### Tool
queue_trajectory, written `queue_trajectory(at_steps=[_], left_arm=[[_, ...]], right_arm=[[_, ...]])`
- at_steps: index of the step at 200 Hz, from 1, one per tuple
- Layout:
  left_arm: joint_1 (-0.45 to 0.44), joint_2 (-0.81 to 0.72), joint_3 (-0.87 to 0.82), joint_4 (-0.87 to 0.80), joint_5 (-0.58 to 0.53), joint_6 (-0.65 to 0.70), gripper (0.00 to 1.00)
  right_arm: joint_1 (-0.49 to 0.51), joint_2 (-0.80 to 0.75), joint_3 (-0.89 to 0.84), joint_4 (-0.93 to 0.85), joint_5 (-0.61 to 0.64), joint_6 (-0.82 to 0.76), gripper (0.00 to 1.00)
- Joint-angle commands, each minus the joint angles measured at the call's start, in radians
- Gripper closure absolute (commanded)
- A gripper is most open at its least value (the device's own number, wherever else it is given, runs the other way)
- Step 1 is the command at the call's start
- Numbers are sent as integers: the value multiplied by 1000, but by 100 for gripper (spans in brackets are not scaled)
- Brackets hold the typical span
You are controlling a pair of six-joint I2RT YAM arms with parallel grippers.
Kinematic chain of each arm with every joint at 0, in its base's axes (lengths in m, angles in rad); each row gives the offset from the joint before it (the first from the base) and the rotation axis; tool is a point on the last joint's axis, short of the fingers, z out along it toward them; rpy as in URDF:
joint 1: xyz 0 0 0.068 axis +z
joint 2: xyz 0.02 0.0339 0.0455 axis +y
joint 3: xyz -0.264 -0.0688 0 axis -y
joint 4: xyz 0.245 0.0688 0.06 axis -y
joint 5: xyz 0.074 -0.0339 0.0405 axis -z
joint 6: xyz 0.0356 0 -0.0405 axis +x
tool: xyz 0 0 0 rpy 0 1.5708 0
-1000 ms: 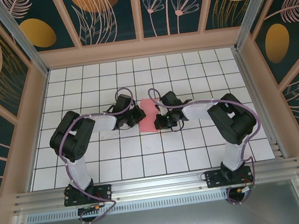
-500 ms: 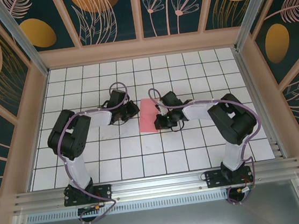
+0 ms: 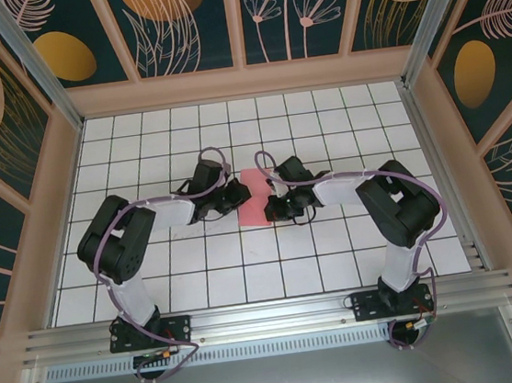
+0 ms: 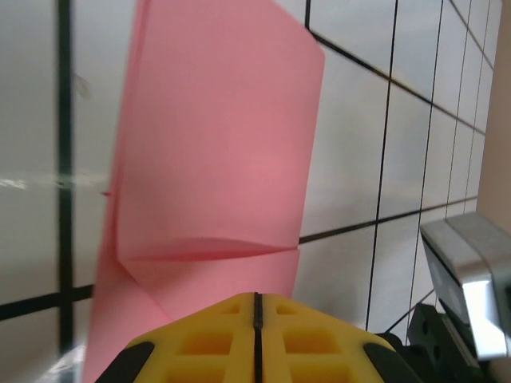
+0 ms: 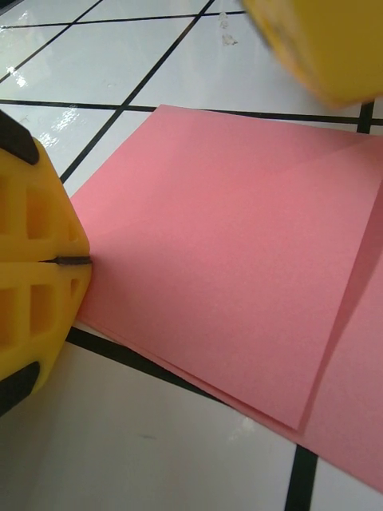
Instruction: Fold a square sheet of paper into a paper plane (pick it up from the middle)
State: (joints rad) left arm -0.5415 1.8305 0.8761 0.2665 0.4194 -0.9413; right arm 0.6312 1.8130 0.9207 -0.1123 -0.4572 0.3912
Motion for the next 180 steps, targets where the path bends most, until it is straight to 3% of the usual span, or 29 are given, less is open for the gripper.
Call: queue_trajectory(at_steps=[1, 49, 106, 180], left_arm=[[-1, 37, 9, 38, 11, -13, 90], [0, 75, 29, -38, -81, 25, 92], [-1, 88, 21, -75, -90, 36, 93], [-1, 101, 20, -79, -80, 26, 93]], right_arm=[[-11, 27, -33, -118, 45, -11, 95], [-13, -9, 35, -103, -20, -24, 94], [-7, -11, 145, -84, -80, -17, 93], [10, 89, 196, -93, -32, -11, 94]])
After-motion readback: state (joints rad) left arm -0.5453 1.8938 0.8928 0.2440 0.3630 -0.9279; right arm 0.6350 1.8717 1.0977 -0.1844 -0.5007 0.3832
